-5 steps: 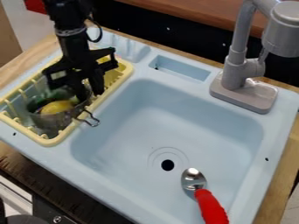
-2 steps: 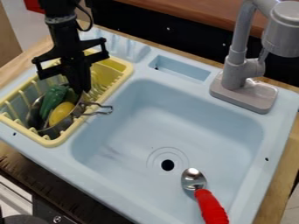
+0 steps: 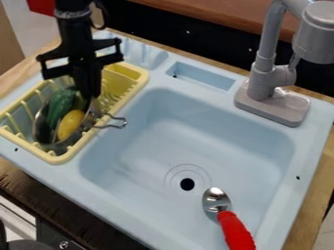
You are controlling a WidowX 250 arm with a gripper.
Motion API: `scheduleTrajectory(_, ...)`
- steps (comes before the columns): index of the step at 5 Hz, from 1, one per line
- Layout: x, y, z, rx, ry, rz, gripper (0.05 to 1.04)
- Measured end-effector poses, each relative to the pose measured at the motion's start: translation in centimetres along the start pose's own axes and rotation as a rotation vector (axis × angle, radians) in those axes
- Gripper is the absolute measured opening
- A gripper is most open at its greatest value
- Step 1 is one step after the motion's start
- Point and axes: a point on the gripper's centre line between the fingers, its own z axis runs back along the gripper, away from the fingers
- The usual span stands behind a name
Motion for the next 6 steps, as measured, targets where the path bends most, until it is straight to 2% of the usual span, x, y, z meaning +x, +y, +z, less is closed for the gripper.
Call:
scheduleTrajectory(1, -0.3, -0.3, 0.3, 0.013, 0.006, 0.02, 0.055)
scheduleTrajectory(3, -0.5, -1.7, 2.6, -0.009, 0.039, 0.042, 0.055)
scheduleTrajectory(4, -0.6, -3.0, 4.5, -0.028, 0.049, 0.064, 0.055)
scheduleTrajectory(5, -0.7, -4.2, 5.7, -0.031, 0.039, 0.087, 0.055)
scheduleTrajectory(6, -0.5, -6.7, 6.2, -0.025, 0.035, 0.132, 0.055)
